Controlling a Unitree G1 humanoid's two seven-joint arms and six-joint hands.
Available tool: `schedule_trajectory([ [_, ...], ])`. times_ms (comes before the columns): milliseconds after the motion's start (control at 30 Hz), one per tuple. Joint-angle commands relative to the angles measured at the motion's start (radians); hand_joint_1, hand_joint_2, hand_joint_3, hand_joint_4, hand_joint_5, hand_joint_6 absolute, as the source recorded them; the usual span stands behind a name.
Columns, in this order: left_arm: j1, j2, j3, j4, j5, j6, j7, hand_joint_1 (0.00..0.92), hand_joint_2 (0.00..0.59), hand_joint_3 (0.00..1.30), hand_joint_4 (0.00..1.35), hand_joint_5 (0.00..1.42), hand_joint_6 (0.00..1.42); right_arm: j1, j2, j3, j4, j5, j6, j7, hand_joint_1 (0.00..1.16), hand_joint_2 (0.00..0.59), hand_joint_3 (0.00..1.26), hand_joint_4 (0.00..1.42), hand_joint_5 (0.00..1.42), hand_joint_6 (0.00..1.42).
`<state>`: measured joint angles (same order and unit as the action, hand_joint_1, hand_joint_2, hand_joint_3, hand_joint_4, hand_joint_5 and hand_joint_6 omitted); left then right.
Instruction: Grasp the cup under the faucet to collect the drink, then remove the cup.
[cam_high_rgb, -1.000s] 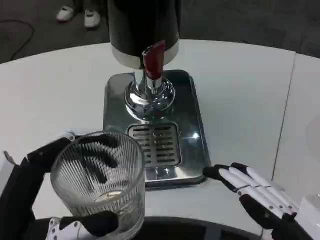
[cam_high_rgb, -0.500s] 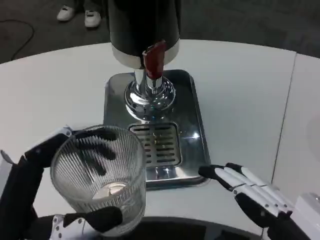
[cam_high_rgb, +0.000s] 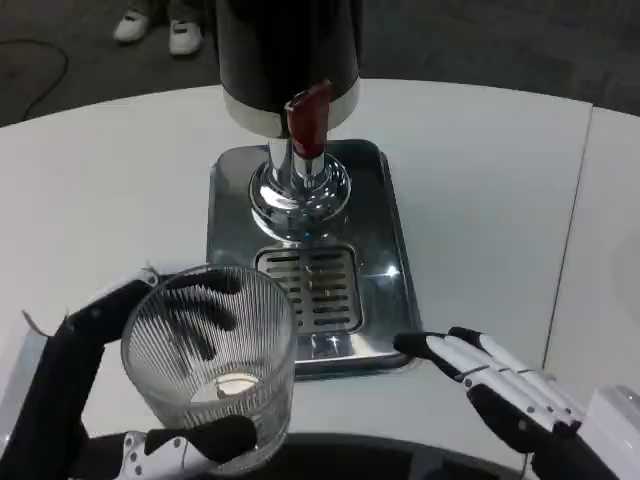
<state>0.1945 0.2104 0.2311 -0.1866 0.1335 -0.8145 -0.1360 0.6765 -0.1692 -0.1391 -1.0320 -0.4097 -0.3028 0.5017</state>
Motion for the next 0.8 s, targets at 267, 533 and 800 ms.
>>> schedule_trajectory([
  [267, -0.172, 0.068, 0.071, 0.226, 0.062, -0.075, 0.094, 0.729, 0.087, 0.77, 0.86, 0.97, 1.04, -0.004, 0.01, 0.023, -0.015, -0.022, 0.019, 0.009, 0.26, 0.502, 0.12, 0.09, 0.04, 0.08],
  [533, -0.299, 0.09, 0.047, 0.411, 0.19, -0.098, 0.185, 0.728, 0.087, 0.76, 0.86, 0.98, 1.04, 0.013, 0.015, 0.022, -0.015, -0.018, 0.013, 0.003, 0.25, 0.502, 0.12, 0.1, 0.05, 0.08],
  [800, -0.395, 0.111, 0.008, 0.529, 0.291, -0.099, 0.301, 0.712, 0.082, 0.76, 0.85, 0.98, 1.04, 0.026, 0.02, 0.018, -0.015, -0.016, 0.006, -0.001, 0.25, 0.502, 0.12, 0.1, 0.05, 0.08],
])
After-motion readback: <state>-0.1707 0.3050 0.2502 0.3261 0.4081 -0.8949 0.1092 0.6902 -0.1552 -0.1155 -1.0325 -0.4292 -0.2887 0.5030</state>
